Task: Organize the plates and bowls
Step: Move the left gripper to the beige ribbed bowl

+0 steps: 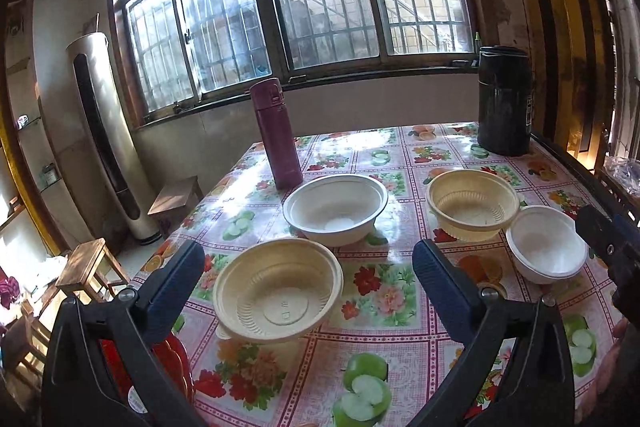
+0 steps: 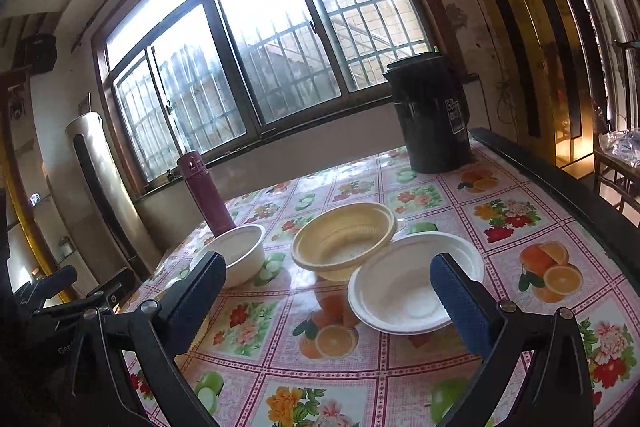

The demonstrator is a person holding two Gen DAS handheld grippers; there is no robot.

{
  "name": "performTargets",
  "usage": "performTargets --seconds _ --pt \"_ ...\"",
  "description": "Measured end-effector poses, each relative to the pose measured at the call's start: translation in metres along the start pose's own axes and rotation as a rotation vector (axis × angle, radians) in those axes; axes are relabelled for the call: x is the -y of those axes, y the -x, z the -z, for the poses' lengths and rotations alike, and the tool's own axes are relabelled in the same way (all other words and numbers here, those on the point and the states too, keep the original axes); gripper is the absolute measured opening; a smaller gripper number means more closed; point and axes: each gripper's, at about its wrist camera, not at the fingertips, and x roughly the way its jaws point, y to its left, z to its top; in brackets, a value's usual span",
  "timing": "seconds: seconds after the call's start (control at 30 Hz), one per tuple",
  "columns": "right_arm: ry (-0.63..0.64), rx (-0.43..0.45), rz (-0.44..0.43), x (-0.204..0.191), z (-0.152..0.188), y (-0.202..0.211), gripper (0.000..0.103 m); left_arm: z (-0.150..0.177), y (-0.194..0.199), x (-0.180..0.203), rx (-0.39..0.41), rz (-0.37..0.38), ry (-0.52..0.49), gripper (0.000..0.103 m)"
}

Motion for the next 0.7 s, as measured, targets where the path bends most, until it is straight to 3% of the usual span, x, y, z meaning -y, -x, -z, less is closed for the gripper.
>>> performTargets --seconds 0.4,0.7 --pt "0.079 -0.062 0.033 -0.014 0.015 -0.020 0.103 0.005 -0.021 -0.030 -0.056 -0.001 0.044 0.103" --pt "0.046 -0.068 -0.045 -0.045 0.015 -0.036 0.103 0.002 -0.028 -0.055 -0.088 -0.012 0.095 0.103"
